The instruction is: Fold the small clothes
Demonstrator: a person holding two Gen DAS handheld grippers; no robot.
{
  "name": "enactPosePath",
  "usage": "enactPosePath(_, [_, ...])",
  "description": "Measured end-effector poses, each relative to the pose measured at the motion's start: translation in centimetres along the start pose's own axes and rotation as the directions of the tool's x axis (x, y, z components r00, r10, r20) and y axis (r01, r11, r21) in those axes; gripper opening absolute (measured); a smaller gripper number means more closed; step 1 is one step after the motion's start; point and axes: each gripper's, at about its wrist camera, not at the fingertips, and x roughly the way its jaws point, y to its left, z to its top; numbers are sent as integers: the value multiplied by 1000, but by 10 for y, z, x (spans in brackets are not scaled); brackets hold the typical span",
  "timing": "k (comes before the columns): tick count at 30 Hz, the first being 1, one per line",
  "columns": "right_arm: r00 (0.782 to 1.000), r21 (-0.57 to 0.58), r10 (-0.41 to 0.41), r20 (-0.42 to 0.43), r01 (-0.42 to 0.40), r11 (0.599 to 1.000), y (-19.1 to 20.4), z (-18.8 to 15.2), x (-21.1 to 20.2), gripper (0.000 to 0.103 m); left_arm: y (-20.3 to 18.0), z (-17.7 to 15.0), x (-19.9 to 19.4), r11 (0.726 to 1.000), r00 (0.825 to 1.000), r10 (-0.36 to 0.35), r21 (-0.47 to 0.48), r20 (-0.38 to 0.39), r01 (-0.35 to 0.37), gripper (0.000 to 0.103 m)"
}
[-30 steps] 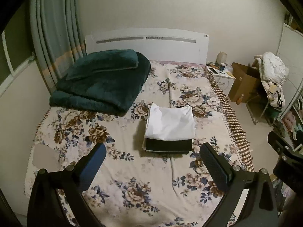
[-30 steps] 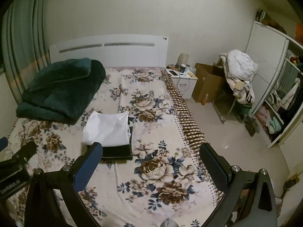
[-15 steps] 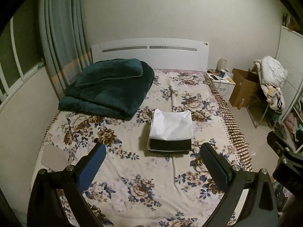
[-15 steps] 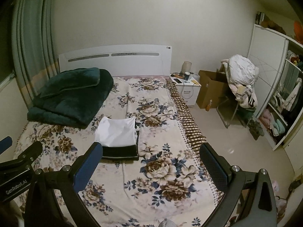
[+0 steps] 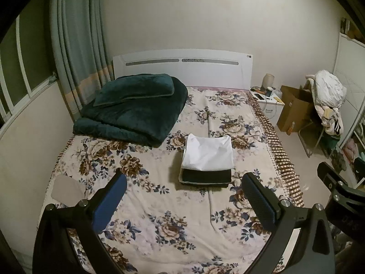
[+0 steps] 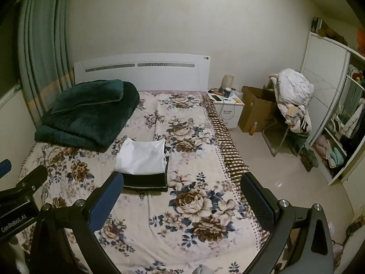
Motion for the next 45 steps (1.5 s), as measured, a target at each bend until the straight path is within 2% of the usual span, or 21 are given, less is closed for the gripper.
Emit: enactPosePath(45, [999,0,43,-9,-43,999,8,7,-4,103,0,5,-13,1000,1000,19,-6,16,-19,103])
